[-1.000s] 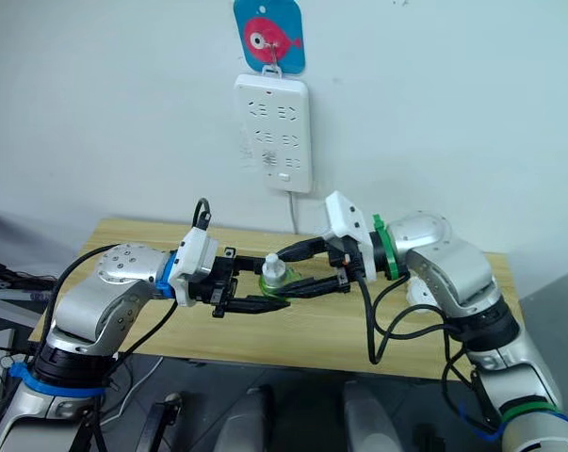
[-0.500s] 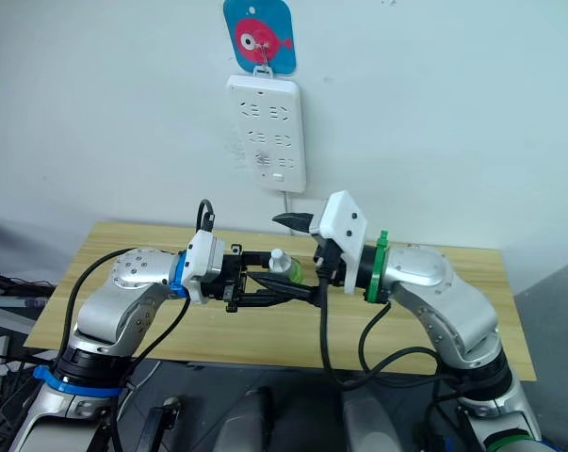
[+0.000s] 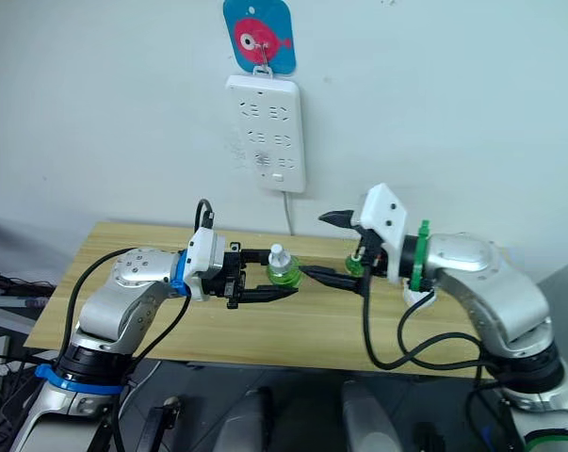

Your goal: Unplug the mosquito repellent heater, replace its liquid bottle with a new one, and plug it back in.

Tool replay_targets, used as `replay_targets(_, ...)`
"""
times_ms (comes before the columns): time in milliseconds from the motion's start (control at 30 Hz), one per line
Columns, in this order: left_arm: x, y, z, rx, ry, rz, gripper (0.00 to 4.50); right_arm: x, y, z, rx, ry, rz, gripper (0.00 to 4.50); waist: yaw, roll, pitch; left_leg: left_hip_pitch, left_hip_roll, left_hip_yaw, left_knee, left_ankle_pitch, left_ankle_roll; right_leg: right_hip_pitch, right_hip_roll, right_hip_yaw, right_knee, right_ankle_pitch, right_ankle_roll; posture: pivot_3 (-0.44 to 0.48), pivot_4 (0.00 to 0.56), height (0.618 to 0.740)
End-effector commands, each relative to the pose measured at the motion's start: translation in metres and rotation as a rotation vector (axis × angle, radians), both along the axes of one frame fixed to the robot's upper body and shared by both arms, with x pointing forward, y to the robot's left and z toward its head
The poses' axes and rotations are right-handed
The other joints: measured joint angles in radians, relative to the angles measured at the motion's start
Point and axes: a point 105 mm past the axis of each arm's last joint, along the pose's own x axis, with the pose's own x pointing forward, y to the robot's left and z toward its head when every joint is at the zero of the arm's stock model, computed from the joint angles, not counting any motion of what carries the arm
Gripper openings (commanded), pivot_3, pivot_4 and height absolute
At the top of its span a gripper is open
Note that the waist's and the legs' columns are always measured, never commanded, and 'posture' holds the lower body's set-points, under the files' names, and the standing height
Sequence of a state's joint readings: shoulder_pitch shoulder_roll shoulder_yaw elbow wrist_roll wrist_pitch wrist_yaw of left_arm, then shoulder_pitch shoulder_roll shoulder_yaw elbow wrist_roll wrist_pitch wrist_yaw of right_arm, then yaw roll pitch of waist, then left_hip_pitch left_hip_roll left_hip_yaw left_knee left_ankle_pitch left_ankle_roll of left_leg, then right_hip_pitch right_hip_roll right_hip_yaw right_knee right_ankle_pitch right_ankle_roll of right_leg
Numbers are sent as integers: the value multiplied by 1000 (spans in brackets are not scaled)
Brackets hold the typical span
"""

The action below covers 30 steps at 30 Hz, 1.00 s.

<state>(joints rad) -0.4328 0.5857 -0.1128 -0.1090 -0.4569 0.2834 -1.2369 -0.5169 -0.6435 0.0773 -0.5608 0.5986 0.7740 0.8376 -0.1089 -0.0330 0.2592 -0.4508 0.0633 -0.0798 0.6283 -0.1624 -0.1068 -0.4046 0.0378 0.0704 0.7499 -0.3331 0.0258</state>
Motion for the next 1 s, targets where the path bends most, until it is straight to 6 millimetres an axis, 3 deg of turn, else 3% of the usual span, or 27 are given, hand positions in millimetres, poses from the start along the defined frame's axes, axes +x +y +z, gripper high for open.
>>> replay_targets(33,-1,-2,10,-17,-45,-13,2334,-18,22,6,52,-20,80,4500,-7,0,0,0,1,0,0,0,0,0,0,0,0,0,0,-149,173,704)
replay_targets(267,-7,-7,10,-13,-43,-41,2334,0,56,6,130,-61,-13,4500,-9,0,-1,0,0,0,1,0,0,0,0,1,0,0,0,-134,171,704)
replay_targets(367,-7,-5,9,-8,-43,-34,2334,10,49,7,130,-75,-65,4500,-3,0,-1,0,0,0,0,0,0,0,0,0,0,0,0,-129,169,704)
replay_targets(567,-8,1,8,-4,-34,-10,2334,17,14,2,45,-62,-105,4500,0,0,-1,0,-1,0,0,0,0,0,-1,0,0,0,0,-129,169,704)
replay_targets(733,-8,2,7,-3,-36,8,2318,3,-9,-9,-100,-18,-23,4500,2,0,-1,0,-1,0,0,0,0,0,-1,0,0,0,0,-128,170,704)
replay_targets(867,-7,1,7,-3,-39,8,2318,-9,4,3,-23,12,55,4500,-7,0,-1,0,1,0,0,0,0,0,0,0,0,0,0,-129,171,704)
replay_targets(1000,-8,-1,7,-4,-42,-1,2318,-6,23,14,65,28,60,4500,-11,0,-1,1,1,0,0,0,0,0,1,1,0,0,0,-129,171,704)
